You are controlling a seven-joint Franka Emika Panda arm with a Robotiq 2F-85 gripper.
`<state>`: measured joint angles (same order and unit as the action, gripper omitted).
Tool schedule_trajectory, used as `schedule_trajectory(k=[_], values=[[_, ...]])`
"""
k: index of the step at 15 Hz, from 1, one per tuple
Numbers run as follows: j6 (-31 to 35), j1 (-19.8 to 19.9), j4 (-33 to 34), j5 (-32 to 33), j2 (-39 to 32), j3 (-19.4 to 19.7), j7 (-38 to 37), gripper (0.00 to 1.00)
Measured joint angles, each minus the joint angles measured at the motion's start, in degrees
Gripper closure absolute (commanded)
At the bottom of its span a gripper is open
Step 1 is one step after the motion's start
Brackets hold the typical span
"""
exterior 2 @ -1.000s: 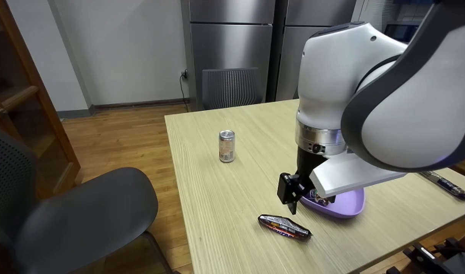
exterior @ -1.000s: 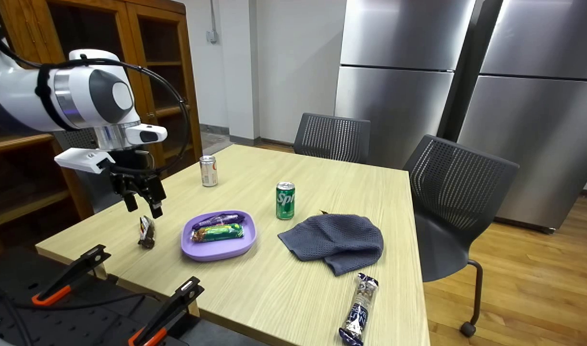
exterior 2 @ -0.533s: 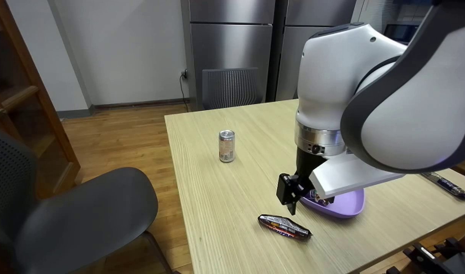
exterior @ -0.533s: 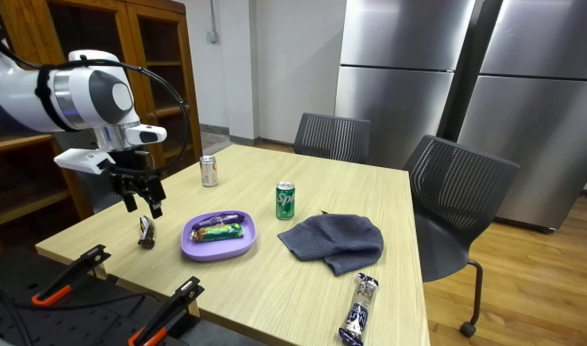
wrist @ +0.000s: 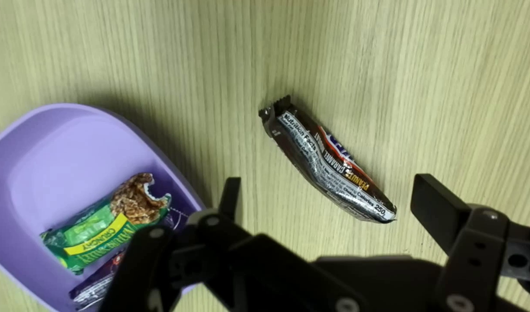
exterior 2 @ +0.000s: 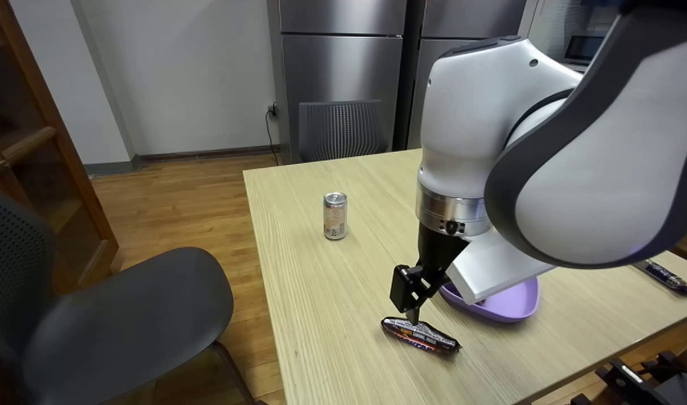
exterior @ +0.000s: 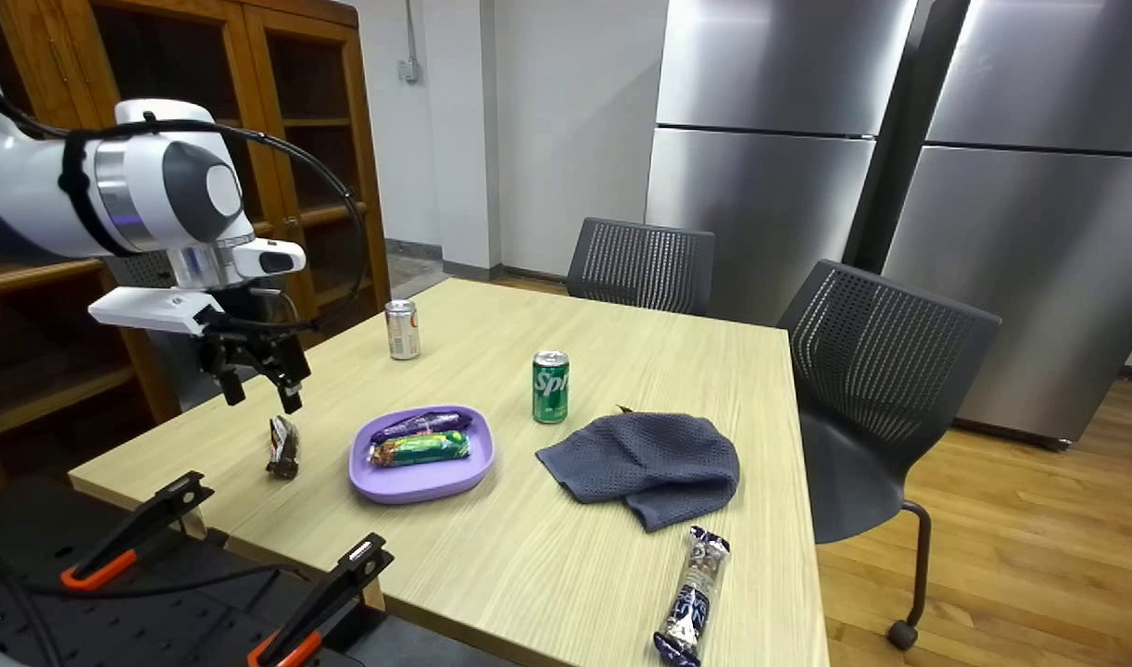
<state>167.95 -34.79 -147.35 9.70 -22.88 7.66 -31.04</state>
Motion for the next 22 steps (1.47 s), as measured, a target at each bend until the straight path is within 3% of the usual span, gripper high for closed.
schedule_trajectory(k=[6, 14, 22], values=[[0.0, 1.4, 2.6, 0.0, -3.4, -2.2, 8.0, 0.00], [0.0, 7.8, 6.1, 0.0, -8.4, -6.8, 19.1, 0.00], [-0.2, 9.2, 9.7, 0.0, -12.5, -8.5, 23.4, 0.00]])
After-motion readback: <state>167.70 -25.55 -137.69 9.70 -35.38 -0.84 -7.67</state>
